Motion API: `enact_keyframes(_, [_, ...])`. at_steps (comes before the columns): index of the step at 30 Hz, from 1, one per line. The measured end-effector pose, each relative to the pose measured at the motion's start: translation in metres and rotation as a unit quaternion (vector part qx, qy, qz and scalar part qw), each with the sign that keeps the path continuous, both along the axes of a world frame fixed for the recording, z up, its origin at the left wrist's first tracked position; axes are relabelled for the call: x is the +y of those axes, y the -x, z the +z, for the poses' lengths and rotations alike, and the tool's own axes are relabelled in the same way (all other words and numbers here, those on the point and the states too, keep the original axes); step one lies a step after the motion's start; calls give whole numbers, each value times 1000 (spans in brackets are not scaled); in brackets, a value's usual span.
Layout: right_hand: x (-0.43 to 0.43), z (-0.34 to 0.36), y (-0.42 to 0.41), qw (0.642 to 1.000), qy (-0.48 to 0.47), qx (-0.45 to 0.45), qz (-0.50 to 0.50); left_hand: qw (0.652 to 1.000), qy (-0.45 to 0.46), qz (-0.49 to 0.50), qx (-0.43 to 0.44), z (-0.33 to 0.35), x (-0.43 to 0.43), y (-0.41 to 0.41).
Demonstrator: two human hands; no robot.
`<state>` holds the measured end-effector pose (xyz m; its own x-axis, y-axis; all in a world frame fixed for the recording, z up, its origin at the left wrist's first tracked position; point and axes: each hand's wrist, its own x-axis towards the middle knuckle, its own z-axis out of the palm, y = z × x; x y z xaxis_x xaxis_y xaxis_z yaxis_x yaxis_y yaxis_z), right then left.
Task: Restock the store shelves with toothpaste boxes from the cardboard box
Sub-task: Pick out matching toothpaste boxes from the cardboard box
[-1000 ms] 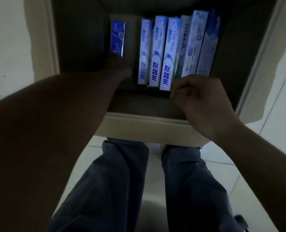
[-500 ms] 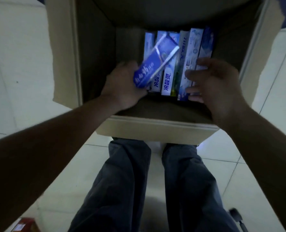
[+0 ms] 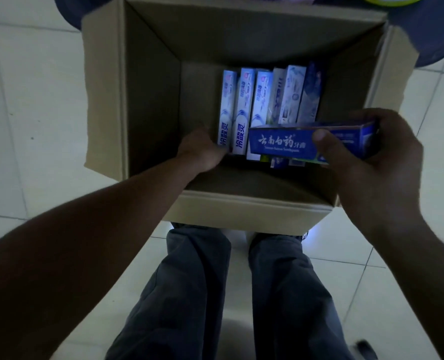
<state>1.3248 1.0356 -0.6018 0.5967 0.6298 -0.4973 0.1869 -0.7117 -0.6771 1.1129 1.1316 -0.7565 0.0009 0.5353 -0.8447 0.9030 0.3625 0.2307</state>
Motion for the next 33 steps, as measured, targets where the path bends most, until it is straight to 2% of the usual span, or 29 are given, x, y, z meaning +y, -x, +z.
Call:
enact_keyframes(4, [-12, -9, 0, 1000, -22, 0, -10, 999, 21, -12, 23, -53, 1, -14])
enact_keyframes(6, [-17, -16, 0, 999, -32, 4, -11, 998, 66, -11, -13, -73, 11, -11])
enact_keyframes(9, [-22, -24, -1, 999, -45, 14, -20, 987, 138, 52, -70, -92, 24, 5])
enact_keyframes(14, [-26, -28, 0, 997, -53, 29, -48, 973, 140, 152, -101, -109, 13, -2])
enact_keyframes(17, [-25, -28, -1, 997, -46, 23, -51, 985, 97, 118, -76, -109, 10, -10])
enact_keyframes(19, [-24, -25, -4, 998, -41, 20, -53, 995, 65, 54, -55, -106, 11, -13])
enact_keyframes(22, [-20, -19, -5, 997, -49, 25, -52, 999, 11, -13, -30, -90, 15, -13])
enact_keyframes(26, [-14, -1, -2, 993, -61, 67, -76, 999, -31, -23, -7, -47, 24, 6])
enact_keyframes(30, [-2, 42, 10, 976, -80, 141, -148, 993, -90, -51, -51, 52, 31, 36])
enact_keyframes(33, [10, 95, 18, 968, -101, 171, -155, 975, -184, -51, -117, 148, 29, 66])
